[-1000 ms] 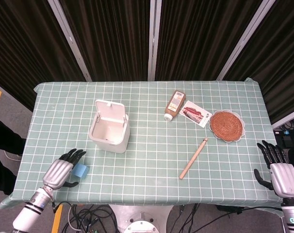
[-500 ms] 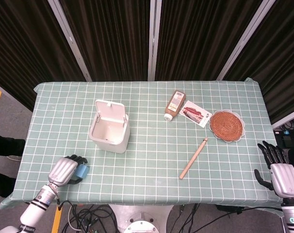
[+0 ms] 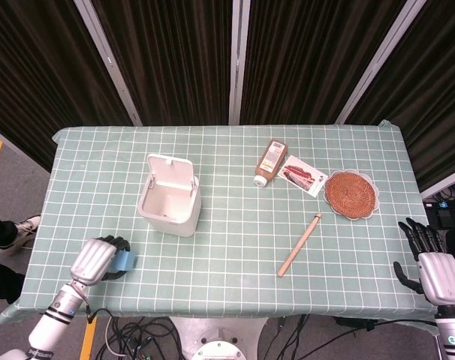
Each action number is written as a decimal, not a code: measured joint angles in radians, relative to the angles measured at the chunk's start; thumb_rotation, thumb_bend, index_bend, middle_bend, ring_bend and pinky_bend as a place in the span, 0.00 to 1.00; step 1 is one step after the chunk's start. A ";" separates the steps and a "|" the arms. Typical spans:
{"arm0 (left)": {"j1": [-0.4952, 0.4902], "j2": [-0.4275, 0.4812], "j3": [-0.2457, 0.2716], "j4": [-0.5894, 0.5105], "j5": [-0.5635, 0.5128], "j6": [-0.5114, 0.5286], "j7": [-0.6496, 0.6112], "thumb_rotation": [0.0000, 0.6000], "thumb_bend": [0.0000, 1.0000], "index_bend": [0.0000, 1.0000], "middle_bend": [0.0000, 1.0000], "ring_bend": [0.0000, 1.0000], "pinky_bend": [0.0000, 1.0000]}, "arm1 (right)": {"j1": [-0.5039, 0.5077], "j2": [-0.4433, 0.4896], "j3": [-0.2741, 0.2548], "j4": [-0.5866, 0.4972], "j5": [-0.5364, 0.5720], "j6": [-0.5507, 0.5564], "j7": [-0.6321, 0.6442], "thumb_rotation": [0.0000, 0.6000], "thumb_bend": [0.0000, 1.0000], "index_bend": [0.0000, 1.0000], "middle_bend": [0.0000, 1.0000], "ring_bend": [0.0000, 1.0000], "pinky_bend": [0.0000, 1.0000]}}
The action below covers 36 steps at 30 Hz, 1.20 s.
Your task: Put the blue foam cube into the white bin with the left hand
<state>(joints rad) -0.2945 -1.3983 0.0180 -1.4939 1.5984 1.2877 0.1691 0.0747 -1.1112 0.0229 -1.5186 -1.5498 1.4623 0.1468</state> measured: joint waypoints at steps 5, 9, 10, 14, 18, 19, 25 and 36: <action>0.009 0.100 -0.069 -0.082 -0.030 0.074 0.022 1.00 0.25 0.56 0.59 0.47 0.65 | 0.002 0.000 0.002 -0.003 0.000 -0.001 -0.004 1.00 0.34 0.00 0.00 0.00 0.00; 0.001 0.185 -0.158 -0.162 -0.066 0.121 0.044 1.00 0.25 0.56 0.59 0.47 0.65 | 0.005 -0.004 0.000 -0.008 -0.003 -0.005 -0.011 1.00 0.34 0.00 0.00 0.00 0.00; -0.005 0.204 -0.181 -0.187 -0.073 0.130 0.047 1.00 0.25 0.55 0.59 0.47 0.65 | 0.005 -0.004 0.000 -0.009 -0.004 -0.006 -0.012 1.00 0.34 0.00 0.00 0.00 0.00; -0.048 0.227 -0.228 -0.238 -0.073 0.133 0.022 1.00 0.23 0.55 0.58 0.47 0.65 | 0.009 -0.002 -0.002 -0.014 -0.010 -0.009 -0.013 1.00 0.34 0.00 0.00 0.00 0.00; -0.108 0.214 -0.251 -0.240 -0.048 0.108 0.021 1.00 0.21 0.54 0.58 0.47 0.65 | 0.008 -0.004 -0.002 -0.016 -0.007 -0.009 -0.016 1.00 0.34 0.00 0.00 0.00 0.00; -0.127 0.205 -0.257 -0.240 -0.042 0.095 0.020 1.00 0.21 0.54 0.58 0.47 0.65 | 0.008 -0.005 -0.002 -0.014 -0.006 -0.009 -0.016 1.00 0.34 0.00 0.00 0.00 0.00; -0.221 0.137 -0.280 -0.227 -0.037 0.018 0.041 1.00 0.19 0.52 0.57 0.47 0.65 | 0.010 -0.013 -0.002 0.001 0.006 -0.023 -0.007 1.00 0.34 0.00 0.00 0.00 0.00; -0.309 0.072 -0.285 -0.165 -0.138 -0.114 0.091 1.00 0.06 0.10 0.16 0.12 0.36 | 0.010 -0.027 -0.001 0.026 0.018 -0.031 0.012 1.00 0.34 0.00 0.00 0.00 0.00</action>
<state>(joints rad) -0.6033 -1.3263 -0.2668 -1.6585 1.4602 1.1738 0.2601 0.0846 -1.1379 0.0217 -1.4930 -1.5314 1.4315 0.1590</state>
